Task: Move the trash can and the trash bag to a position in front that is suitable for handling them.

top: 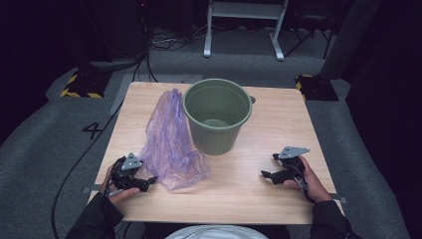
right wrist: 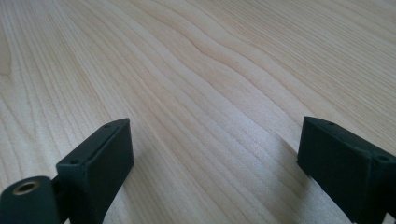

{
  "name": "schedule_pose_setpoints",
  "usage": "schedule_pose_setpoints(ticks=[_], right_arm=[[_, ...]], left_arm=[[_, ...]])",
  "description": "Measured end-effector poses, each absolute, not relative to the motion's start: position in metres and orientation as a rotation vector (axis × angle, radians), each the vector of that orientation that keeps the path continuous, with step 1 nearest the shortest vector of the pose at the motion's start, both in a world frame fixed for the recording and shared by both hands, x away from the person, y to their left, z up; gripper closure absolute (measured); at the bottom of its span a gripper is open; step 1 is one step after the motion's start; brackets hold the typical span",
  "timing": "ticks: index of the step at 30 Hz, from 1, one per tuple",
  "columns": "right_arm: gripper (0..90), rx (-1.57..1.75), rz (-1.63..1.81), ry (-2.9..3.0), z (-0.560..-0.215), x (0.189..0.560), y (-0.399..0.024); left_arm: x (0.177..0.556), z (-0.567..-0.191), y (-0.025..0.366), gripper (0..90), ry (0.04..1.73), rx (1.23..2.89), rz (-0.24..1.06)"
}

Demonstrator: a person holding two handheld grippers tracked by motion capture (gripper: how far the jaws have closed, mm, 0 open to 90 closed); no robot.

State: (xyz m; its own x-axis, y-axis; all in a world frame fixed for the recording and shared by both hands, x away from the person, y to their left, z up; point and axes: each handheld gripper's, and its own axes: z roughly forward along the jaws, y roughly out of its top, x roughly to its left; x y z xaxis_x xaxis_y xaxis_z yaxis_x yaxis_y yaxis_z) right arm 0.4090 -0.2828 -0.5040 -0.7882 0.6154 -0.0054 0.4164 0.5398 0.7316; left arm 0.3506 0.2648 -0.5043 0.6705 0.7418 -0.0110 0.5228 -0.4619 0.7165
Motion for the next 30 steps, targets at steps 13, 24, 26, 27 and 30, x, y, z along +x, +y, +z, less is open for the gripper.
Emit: schedule_pose_setpoints(ticks=[13, 24, 26, 27, 30], right_arm=[[9.9, 0.860, 1.091, 2.521, -0.504, 0.410, -0.282], [17.4, 0.822, 1.123, 2.448, -0.485, 0.410, -0.273], [17.8, 0.812, 1.143, 2.437, -0.481, 0.411, -0.272], [18.4, 0.782, 1.193, 2.415, -0.472, 0.410, -0.269], [19.1, 0.747, 1.236, 2.372, -0.457, 0.409, -0.264]], left_arm=[[0.350, -0.504, 0.264, 16.0, 0.978, 2.167, 0.397], [0.350, -0.504, 0.264, 15.9, 0.984, 2.166, 0.399], [0.350, -0.504, 0.264, 15.9, 0.984, 2.166, 0.399], [0.350, -0.504, 0.264, 15.9, 0.985, 2.166, 0.399], [0.350, -0.504, 0.264, 16.0, 0.984, 2.166, 0.399]])
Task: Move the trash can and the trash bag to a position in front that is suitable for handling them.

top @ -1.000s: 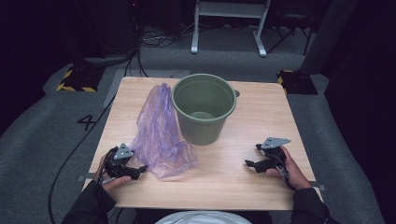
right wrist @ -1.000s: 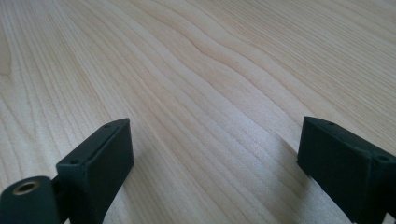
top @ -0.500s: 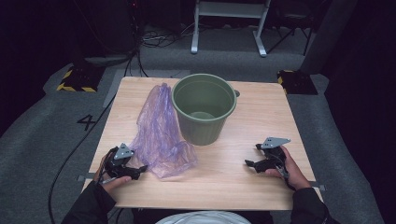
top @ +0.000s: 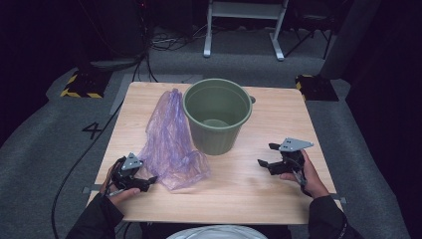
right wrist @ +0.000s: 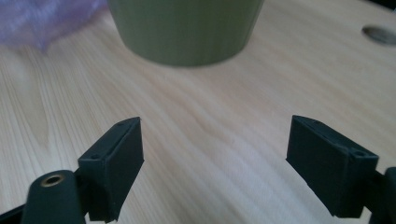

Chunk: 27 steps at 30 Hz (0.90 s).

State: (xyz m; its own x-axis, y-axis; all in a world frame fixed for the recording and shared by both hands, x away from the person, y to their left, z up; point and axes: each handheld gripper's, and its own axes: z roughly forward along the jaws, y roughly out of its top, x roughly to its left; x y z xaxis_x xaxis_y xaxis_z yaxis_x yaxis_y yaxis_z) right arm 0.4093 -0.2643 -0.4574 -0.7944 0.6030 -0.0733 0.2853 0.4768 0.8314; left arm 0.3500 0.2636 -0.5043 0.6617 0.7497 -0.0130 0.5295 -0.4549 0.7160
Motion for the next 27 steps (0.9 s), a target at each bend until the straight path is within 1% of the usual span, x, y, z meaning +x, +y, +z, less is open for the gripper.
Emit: schedule_pose_setpoints(ticks=[10, 17, 27], right_arm=[[19.0, 0.654, 1.355, 2.279, -0.417, 0.414, -0.250], [18.3, 0.609, 1.358, 2.291, -0.404, 0.420, -0.238], [18.1, 0.563, 1.361, 2.314, -0.399, 0.423, -0.222]], left_arm=[[0.350, -0.504, 0.264, 15.9, 0.984, 2.166, 0.399], [0.350, -0.504, 0.264, 15.9, 0.984, 2.166, 0.399], [0.350, -0.504, 0.264, 15.9, 0.984, 2.166, 0.399]])
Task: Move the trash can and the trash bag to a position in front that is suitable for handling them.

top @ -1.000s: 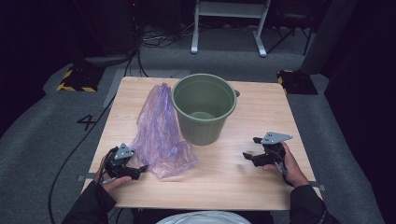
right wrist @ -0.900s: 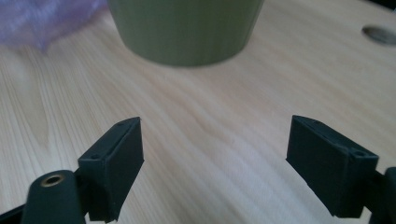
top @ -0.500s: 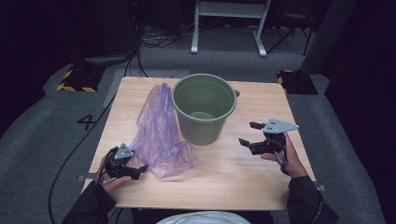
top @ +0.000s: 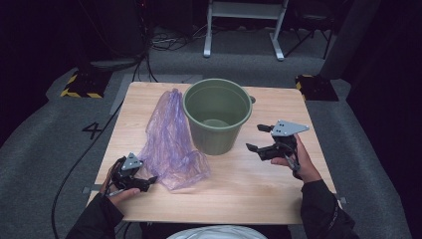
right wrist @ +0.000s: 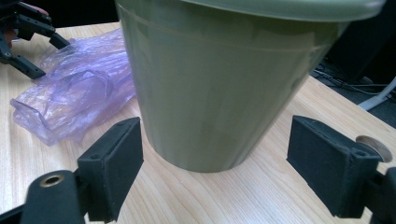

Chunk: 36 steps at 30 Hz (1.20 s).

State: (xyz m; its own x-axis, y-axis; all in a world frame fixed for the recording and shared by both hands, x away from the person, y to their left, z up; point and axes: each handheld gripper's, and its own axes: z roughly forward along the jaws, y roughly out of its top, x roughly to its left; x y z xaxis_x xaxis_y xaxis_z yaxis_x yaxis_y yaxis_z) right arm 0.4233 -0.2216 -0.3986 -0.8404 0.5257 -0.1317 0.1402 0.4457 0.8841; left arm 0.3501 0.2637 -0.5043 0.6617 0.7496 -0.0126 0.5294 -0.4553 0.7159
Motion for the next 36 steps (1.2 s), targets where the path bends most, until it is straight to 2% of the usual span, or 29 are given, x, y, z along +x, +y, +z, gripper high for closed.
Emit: schedule_pose_setpoints(ticks=[36], right_arm=[[16.7, 0.381, 1.383, 2.292, -0.350, 0.418, -0.180]], left_arm=[[0.350, -0.504, 0.264, 15.9, 0.984, 2.166, 0.399]])
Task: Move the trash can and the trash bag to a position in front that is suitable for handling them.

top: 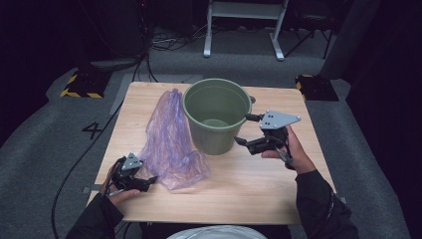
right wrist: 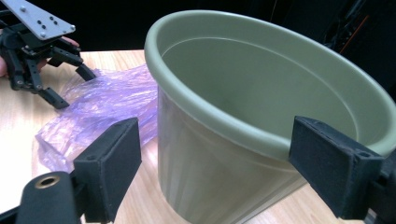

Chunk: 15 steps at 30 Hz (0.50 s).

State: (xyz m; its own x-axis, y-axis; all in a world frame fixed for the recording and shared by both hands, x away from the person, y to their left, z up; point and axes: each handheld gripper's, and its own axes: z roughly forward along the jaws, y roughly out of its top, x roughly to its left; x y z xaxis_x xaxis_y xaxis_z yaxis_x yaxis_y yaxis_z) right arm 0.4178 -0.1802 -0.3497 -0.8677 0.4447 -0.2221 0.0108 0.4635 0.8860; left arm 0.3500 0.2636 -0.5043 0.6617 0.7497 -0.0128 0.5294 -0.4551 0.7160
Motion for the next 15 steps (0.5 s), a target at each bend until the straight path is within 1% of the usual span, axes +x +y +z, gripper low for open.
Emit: schedule_pose_setpoints(ticks=[11, 13, 15], right_arm=[[17.5, 0.325, 1.383, 2.312, -0.339, 0.414, -0.171], [18.5, 0.308, 1.375, 2.335, -0.337, 0.415, -0.166], [23.8, 0.278, 1.341, 2.397, -0.337, 0.416, -0.157]], left_arm=[[0.350, -0.504, 0.264, 15.9, 0.984, 2.166, 0.399], [0.350, -0.504, 0.263, 15.9, 0.987, 2.166, 0.400], [0.350, -0.504, 0.263, 15.9, 0.986, 2.169, 0.405]])
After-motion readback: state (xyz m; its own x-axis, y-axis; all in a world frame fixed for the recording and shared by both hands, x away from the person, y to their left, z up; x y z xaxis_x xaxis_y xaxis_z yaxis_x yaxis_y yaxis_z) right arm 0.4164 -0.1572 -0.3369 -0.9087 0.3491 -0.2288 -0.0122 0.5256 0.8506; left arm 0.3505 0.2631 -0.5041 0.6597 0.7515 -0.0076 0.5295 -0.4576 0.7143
